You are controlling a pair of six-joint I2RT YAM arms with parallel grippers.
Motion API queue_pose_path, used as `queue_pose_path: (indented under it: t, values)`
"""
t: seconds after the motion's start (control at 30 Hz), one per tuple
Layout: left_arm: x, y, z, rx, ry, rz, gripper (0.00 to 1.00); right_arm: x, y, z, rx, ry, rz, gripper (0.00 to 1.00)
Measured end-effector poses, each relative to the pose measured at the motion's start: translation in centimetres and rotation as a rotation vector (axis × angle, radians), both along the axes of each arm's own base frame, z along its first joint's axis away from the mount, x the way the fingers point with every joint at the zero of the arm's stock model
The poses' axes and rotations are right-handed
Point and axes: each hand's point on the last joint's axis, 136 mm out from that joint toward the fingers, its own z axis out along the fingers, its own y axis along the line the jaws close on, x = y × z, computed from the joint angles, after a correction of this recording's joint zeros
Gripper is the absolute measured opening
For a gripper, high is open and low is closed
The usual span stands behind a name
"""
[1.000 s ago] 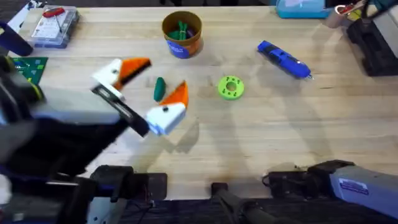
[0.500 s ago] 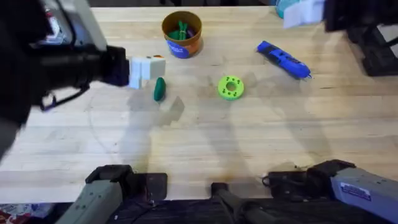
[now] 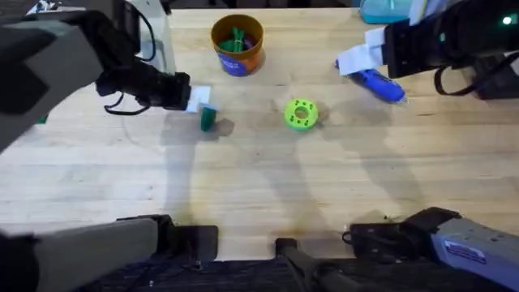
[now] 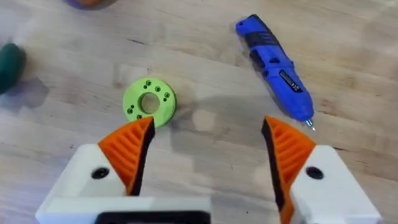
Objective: Pick up the gripper from the table and insert it into the empty holder that is missing its gripper. Then pick up a screw, insert it into the mounting hole, and use the screwdriver to tighten it. Finally, clean up the table by picking up the vegetable and placing it into the bucket.
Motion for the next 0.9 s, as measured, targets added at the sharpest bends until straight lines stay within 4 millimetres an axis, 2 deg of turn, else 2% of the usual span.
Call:
queue_pose_path:
  t: [0.37,0.6,0.73,0.9]
  values:
    - [-1.0,0.5,-5.4,0.039,0.202,0.023,0.992,-0.1,0.0,0.1,0.0,-0.005,0.003,0.996]
    - [0.0,0.1,-5.8,0.139,0.172,0.022,0.95,-0.1,0.0,0.1,0.0,-0.004,0.003,0.996]
    - [0.3,-0.4,-5.8,0.162,0.156,0.01,0.759,-0.1,0.0,0.1,0.0,-0.004,0.003,0.996]
    - [0.3,-0.6,-6.1,0.16,0.162,0.006,0.095,-0.1,0.0,0.1,0.0,-0.004,0.003,0.996]
